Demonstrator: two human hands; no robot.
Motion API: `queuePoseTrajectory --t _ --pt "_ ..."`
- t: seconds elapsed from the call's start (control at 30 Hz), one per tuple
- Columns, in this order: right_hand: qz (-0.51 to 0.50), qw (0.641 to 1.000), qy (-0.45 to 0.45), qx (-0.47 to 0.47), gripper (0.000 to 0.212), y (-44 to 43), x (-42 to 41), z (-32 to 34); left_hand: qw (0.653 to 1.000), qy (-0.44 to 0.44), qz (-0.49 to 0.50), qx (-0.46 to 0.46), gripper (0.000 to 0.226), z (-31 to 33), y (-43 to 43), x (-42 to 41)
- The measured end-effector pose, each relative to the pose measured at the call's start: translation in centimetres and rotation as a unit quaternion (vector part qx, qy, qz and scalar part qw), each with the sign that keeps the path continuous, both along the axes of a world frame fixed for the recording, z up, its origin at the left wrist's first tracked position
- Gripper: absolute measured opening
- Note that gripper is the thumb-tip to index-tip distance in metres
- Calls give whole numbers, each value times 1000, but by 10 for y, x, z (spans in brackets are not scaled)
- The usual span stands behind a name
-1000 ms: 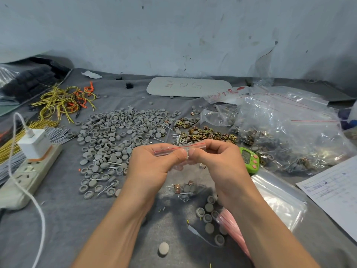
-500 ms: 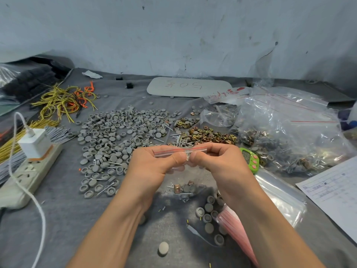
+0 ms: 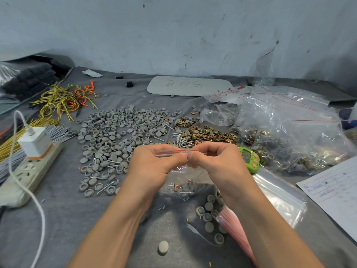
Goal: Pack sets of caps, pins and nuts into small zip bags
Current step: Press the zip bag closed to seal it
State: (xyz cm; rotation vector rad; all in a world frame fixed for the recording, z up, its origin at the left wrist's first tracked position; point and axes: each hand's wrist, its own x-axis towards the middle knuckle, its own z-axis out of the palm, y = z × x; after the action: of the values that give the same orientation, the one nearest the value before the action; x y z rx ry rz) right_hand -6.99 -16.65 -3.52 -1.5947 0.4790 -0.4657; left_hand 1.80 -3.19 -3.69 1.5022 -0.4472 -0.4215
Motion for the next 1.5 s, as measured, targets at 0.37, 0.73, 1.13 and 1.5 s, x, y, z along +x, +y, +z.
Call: queuePoseTrajectory --t 0.37,0.73,1.13,1.5 --pt "-3 1000 -6 2 7 2 1 0 1000 -18 25 3 12 -1 -2 -1" --pt "-43 999 23 22 20 -13 -6 -3 996 6 82 13 10 -2 9 9" --pt "-51 997 -39 44 15 -8 -3 -2 994 50 95 -32 15 -1 4 7" --pt "-32 997 -60 35 19 -2 3 -4 998 12 55 -23 6 -4 -3 1"
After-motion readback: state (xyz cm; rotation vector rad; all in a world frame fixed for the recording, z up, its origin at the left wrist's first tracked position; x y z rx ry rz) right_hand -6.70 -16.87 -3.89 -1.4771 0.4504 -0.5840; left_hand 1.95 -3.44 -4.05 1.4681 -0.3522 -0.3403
